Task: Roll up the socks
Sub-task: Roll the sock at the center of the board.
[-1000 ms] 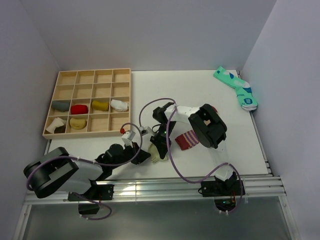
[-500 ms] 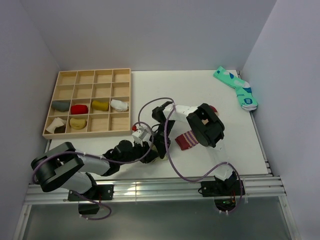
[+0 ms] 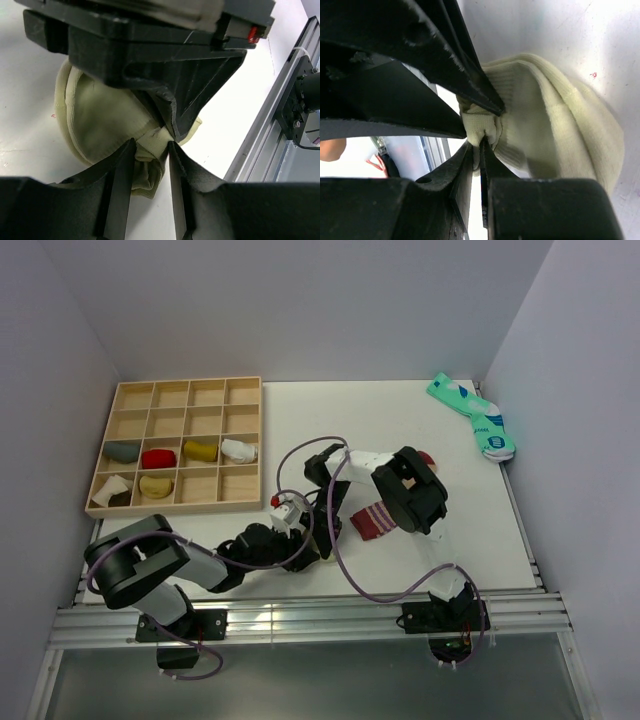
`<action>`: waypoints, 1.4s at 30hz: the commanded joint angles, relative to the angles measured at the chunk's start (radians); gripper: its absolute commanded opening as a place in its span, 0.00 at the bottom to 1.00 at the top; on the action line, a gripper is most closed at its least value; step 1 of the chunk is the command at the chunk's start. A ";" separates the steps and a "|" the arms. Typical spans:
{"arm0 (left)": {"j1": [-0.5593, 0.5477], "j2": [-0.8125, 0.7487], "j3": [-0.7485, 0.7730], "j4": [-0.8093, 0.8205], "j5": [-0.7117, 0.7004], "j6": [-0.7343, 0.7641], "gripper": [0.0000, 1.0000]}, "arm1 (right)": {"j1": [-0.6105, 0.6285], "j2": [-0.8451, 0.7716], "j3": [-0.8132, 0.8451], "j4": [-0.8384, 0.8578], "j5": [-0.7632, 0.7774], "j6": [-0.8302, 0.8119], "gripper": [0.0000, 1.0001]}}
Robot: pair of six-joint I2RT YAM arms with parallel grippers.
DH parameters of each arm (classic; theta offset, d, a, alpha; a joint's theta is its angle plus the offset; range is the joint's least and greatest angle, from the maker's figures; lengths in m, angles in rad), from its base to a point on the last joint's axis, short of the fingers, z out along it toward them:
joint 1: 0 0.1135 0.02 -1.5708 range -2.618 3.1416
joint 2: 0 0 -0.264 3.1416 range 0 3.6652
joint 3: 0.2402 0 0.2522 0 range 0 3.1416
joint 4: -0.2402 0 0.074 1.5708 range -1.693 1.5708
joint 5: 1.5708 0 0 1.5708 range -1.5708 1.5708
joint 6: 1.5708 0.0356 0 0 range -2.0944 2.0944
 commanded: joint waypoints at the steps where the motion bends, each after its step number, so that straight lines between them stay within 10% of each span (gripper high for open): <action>1: -0.012 0.027 0.019 0.063 0.031 0.011 0.38 | -0.006 0.009 0.028 0.000 -0.013 0.016 0.15; 13: -0.015 0.129 -0.017 0.210 0.093 -0.059 0.00 | -0.007 -0.027 0.008 0.101 -0.007 0.150 0.25; 42: -0.015 0.169 -0.048 0.269 0.101 -0.126 0.00 | -0.087 -0.132 -0.034 0.341 0.140 0.288 0.59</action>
